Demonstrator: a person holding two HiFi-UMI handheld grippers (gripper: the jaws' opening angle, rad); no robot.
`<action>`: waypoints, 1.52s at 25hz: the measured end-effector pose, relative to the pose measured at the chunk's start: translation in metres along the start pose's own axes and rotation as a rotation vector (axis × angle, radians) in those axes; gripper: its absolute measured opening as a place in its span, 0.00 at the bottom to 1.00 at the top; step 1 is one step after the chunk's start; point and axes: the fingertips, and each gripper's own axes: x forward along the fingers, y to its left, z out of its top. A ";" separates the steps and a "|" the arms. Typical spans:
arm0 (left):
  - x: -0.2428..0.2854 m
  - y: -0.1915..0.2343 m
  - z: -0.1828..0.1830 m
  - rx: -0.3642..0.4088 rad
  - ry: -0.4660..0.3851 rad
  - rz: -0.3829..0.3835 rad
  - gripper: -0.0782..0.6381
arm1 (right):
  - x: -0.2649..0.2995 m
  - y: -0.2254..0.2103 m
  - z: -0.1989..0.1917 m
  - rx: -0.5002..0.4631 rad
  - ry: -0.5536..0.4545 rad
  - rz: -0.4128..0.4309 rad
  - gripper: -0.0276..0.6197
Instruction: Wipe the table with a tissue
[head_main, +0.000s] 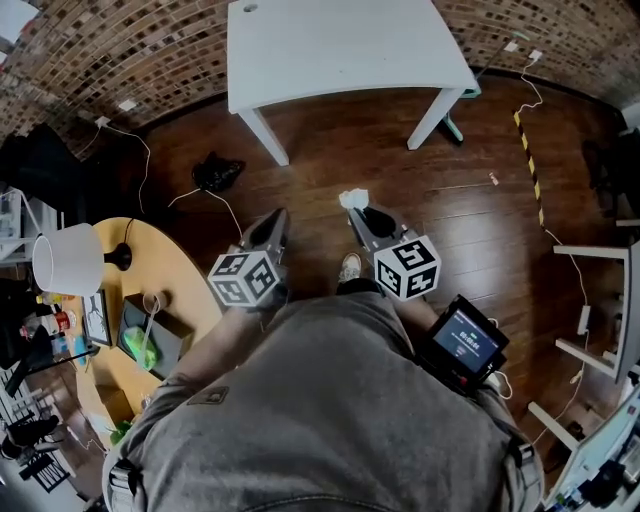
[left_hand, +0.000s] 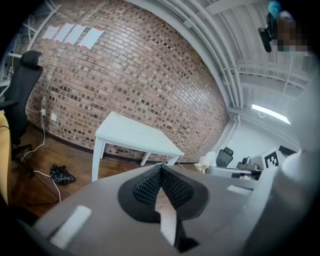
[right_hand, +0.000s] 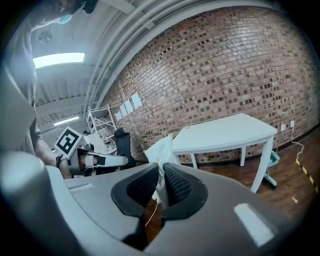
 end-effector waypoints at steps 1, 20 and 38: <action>0.005 -0.001 0.000 0.002 0.003 0.007 0.11 | 0.001 -0.005 0.001 0.006 0.000 0.005 0.11; 0.102 0.033 0.059 0.023 0.006 0.010 0.11 | 0.076 -0.075 0.037 0.047 0.040 -0.035 0.11; 0.211 0.091 0.150 0.167 -0.019 -0.059 0.11 | 0.173 -0.143 0.108 0.043 0.022 -0.199 0.11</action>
